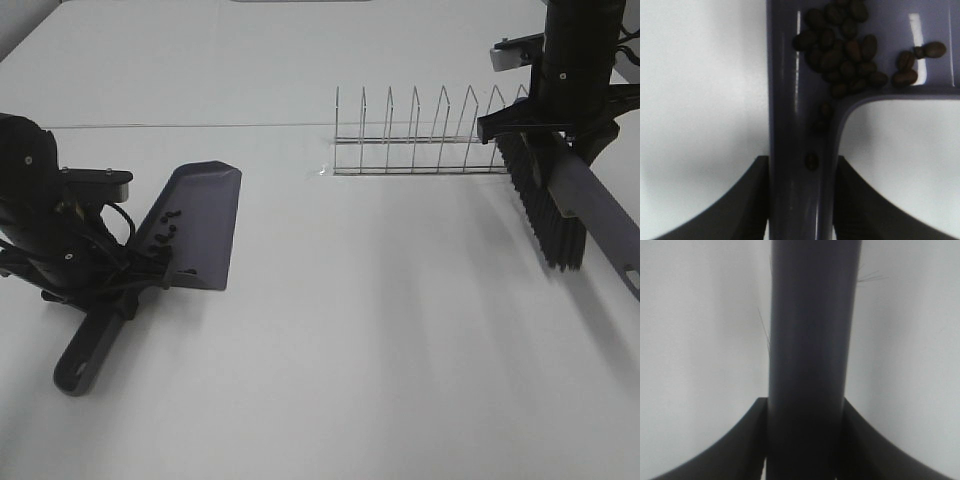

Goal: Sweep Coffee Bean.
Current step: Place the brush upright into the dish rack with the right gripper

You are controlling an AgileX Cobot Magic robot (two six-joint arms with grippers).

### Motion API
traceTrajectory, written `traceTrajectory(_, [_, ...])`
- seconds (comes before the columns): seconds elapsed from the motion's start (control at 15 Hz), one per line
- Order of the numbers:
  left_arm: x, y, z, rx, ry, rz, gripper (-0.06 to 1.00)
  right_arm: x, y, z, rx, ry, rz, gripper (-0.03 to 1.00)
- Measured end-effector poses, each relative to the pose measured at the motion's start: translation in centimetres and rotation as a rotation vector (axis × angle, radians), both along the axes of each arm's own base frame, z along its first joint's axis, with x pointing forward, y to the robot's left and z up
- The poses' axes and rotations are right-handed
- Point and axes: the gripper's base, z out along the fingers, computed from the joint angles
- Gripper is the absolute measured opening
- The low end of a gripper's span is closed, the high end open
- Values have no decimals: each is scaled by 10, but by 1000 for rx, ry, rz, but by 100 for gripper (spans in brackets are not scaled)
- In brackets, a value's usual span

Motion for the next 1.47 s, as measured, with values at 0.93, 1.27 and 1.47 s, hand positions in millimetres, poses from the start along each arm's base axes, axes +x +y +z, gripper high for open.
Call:
traceTrajectory(0.93, [3,-1,37,-35,-127,-2,35,32,22,-21,-23,-29,51,36])
traceTrajectory(1.27, [3,-1,37,-35,-127,-2,35,43,24,-22,-20,-56,52,36])
traceTrajectory(1.47, [3,-1,37,-35,-127,-2,35,54,26,-23,-20,-85,51,36])
